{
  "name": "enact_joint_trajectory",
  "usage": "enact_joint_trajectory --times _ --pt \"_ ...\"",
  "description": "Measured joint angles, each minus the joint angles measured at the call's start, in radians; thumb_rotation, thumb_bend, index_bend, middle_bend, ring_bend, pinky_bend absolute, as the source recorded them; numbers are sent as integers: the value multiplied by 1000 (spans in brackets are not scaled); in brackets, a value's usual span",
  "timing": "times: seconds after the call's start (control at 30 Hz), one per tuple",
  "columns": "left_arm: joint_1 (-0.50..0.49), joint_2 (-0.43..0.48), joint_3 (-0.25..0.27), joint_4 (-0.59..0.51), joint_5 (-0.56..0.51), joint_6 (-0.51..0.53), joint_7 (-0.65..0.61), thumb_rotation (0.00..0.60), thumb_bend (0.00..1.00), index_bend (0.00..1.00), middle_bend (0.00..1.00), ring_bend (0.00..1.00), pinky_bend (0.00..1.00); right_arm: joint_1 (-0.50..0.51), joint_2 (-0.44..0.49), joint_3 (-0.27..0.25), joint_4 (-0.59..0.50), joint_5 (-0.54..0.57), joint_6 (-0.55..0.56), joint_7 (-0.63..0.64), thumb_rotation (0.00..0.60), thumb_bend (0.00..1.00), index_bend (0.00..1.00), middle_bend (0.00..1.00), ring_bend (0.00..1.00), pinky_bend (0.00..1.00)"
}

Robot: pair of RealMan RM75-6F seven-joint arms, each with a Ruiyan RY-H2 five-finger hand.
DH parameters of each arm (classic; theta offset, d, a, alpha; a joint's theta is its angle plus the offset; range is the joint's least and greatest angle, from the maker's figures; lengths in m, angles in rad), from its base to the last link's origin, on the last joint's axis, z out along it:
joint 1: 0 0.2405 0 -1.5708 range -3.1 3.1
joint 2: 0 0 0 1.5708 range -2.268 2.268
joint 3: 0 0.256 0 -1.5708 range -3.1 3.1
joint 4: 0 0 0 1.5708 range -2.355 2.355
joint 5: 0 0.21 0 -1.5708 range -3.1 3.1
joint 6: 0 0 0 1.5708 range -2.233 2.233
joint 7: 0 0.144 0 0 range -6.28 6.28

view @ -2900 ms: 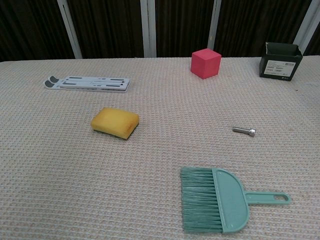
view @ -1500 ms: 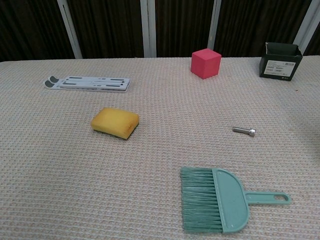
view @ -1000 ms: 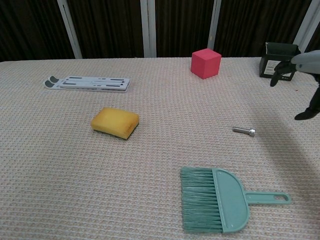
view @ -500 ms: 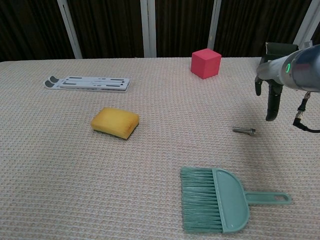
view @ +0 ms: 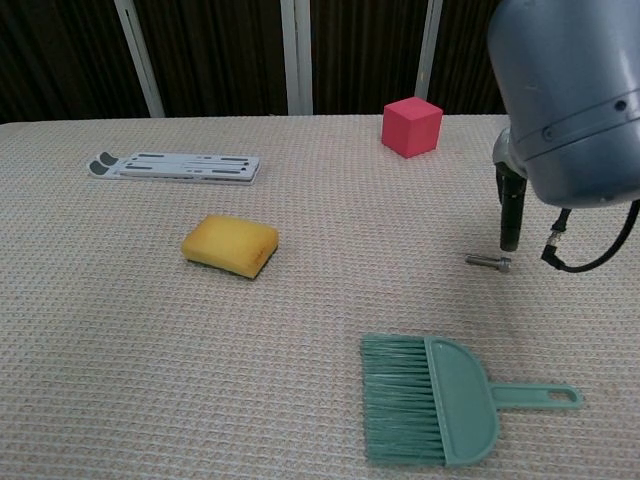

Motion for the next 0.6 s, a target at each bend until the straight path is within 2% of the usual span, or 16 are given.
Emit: enact_joint_trajectory --times 0.23,0.6 --pt "1 3 -1 1 -3 1 -8 600 236 168 0 0 0 -24 -22 2 13 -51 -34 72 600 186 299 20 76 0" --pt "2 4 -2 0 -6 6 -9 600 236 168 0 0 0 -74 -52 -37 42 -158 -84 169 600 187 376 21 76 0"
